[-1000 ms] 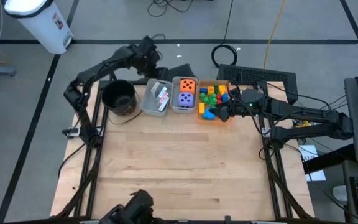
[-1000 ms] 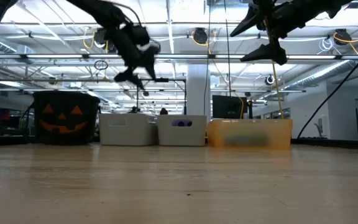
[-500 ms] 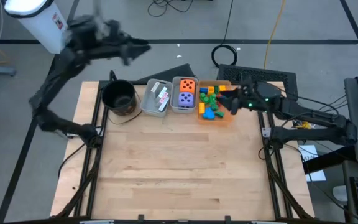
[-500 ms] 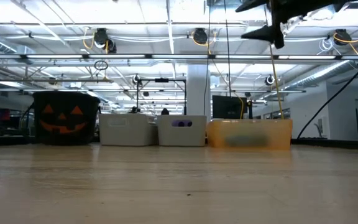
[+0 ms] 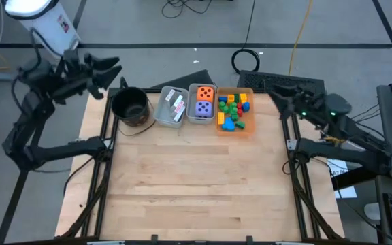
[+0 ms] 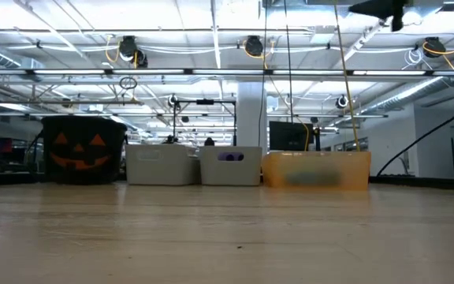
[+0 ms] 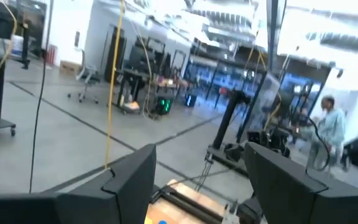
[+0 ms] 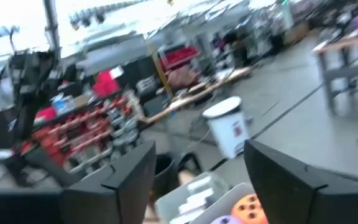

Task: Pick & Place Toys
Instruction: Return to Home Position

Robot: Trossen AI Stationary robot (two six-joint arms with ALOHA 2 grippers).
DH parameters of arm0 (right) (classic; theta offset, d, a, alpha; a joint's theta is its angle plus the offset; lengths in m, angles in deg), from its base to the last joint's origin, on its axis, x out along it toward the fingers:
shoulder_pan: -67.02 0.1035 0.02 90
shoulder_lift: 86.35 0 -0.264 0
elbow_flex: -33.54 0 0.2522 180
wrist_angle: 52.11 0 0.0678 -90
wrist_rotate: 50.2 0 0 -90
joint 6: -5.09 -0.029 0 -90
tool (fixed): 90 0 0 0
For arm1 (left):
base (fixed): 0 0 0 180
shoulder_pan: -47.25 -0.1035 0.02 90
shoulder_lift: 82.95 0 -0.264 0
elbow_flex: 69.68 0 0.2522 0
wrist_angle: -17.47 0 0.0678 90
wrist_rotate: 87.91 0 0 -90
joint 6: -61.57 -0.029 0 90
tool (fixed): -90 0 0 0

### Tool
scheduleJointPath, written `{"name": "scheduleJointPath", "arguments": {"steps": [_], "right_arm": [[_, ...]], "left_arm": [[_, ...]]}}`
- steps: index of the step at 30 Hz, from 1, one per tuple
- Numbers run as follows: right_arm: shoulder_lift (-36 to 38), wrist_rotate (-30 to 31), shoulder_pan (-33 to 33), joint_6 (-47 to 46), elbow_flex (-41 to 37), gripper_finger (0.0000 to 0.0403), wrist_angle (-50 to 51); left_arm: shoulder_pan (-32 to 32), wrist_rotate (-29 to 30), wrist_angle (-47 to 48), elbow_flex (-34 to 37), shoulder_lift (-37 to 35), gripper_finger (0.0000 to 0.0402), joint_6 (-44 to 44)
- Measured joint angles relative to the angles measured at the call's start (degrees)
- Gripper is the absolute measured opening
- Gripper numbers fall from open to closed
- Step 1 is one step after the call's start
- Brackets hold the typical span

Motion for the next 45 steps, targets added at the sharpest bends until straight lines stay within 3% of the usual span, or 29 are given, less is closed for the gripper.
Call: {"name": "scheduleJointPath", "arguments": {"steps": [10,13,17,22,31,39,45], "right_arm": [[9.4,5.7,0.0,4.1,-0.8,0.0136,10.8],[11.7,5.6,0.0,4.6,-4.7,0.0101,8.6],[15.2,5.7,0.0,3.5,-14.1,0.0054,-2.3],[16.3,5.5,0.0,1.1,-25.5,0.0004,-14.8],[16.2,5.3,0.0,-6.6,-38.3,0.0001,-28.3],[16.2,4.9,0.0,-3.1,-42.8,0.0003,-30.0],[16.2,3.2,0.0,-8.3,-45.6,0.0001,-30.1]], "left_arm": [[1.4,6.0,-23.1,30.3,-17.1,0.0253,8.9],[1.4,9.0,-25.7,36.9,-20.0,0.0253,11.0],[1.4,10.1,-27.9,42.6,-21.4,0.0253,13.1],[1.4,9.9,-28.3,44.9,-20.9,0.0253,13.7],[1.5,9.8,-27.5,46.9,-20.8,0.0253,14.5],[1.5,10.4,-25.6,47.1,-19.3,0.0253,14.4],[1.5,12.2,-24.8,47.1,-17.0,0.0253,13.4]]}}
